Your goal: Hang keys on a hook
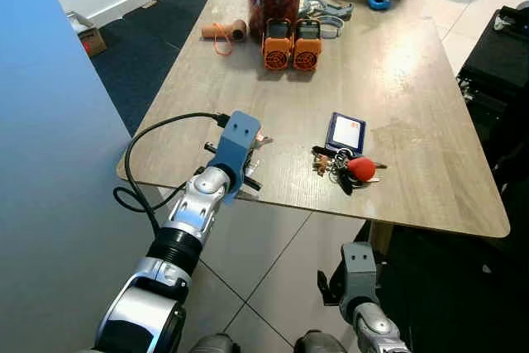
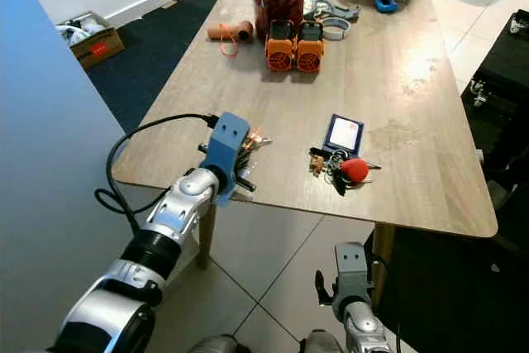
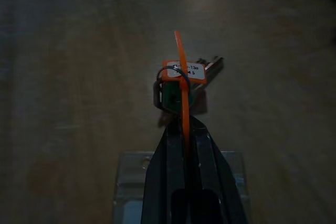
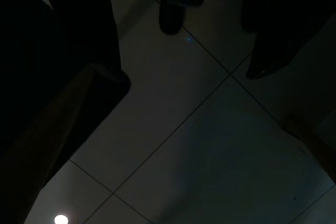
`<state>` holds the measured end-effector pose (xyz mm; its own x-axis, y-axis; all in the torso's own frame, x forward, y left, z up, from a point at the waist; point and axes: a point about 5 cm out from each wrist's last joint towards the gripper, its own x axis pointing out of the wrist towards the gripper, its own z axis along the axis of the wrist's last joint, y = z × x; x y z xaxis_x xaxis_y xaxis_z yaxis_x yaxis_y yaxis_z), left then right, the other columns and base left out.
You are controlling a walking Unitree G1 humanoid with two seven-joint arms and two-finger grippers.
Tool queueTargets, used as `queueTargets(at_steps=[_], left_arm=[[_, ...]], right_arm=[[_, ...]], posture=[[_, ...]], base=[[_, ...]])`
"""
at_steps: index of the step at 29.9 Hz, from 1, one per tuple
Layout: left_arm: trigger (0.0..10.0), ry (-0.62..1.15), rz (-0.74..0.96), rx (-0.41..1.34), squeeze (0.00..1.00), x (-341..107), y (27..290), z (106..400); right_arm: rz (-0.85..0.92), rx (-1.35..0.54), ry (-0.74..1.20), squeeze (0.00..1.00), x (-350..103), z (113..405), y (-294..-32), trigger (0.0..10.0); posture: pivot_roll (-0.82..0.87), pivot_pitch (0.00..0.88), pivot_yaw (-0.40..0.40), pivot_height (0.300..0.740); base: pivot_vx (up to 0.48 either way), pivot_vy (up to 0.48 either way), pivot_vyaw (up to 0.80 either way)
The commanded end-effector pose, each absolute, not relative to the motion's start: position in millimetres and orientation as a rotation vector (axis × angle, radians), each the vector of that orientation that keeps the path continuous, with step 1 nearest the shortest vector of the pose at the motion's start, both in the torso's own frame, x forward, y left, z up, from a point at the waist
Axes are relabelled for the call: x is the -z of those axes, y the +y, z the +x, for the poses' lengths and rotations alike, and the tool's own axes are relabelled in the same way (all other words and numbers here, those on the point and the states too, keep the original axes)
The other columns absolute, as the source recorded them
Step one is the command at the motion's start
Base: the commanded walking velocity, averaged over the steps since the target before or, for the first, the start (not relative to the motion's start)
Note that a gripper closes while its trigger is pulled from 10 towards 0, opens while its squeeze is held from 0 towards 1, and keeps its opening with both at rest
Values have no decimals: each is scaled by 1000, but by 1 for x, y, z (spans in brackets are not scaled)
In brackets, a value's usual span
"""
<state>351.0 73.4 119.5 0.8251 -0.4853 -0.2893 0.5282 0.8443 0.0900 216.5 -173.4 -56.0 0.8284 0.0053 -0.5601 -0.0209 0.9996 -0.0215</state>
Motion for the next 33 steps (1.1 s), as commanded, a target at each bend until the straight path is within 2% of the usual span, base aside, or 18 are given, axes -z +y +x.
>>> queueTargets(at_steps=[1, 2, 4, 5, 9, 12, 16, 22, 24, 25, 29, 33], left_arm=[[1804, 273, 135, 577, 0, -124, 74, 351], [6627, 289, 64, 593, 0, -129, 73, 352], [6627, 300, 14, 604, 0, -132, 71, 353], [10000, 310, -96, 609, 0, -145, 70, 357], [10000, 309, -121, 607, 0, -148, 69, 358], [10000, 233, -217, 600, 0, -176, 71, 368], [10000, 205, -177, 631, 0, -183, 71, 370], [10000, 217, -13, 697, 0, -171, 71, 361], [10000, 217, -13, 697, 0, -171, 71, 361], [10000, 278, 168, 775, 0, -153, 70, 351], [10000, 322, 288, 824, 0, -137, 69, 343], [10000, 337, 340, 809, 0, -127, 68, 341]], right_arm=[[-28, -17, 624, 0, 61, 210, -174, 10000], [-27, -15, 623, 0, 60, 210, -174, 10000], [-27, -14, 623, 0, 60, 210, -175, 10000], [-28, -13, 623, 0, 60, 210, -175, 10000], [-28, -13, 622, 0, 60, 210, -176, 10000], [-29, -14, 620, 0, 60, 211, -176, 10000], [-29, -16, 624, 0, 60, 211, -175, 10000], [-27, -16, 625, 0, 60, 211, -175, 10000], [-27, -16, 625, 0, 60, 211, -175, 10000], [-29, -18, 628, 0, 61, 210, -175, 10000], [-30, -19, 630, 0, 61, 210, -175, 10000], [-30, -20, 631, 0, 61, 209, -175, 10000]], posture=[[76, 93, 25, 740], [75, 92, 24, 740], [75, 92, 24, 740], [74, 92, 23, 740], [74, 92, 23, 740], [76, 90, 20, 740], [76, 89, 21, 740], [75, 90, 22, 740], [75, 90, 22, 740], [75, 92, 22, 740], [75, 92, 22, 740], [72, 94, 20, 740]], base=[[0, 0, 0], [0, 0, 0], [0, 0, 0], [0, 0, 0], [0, 0, 0], [0, 0, 0], [0, 0, 0], [0, 0, 0], [0, 0, 0], [0, 0, 0], [0, 0, 0], [0, 0, 0]])
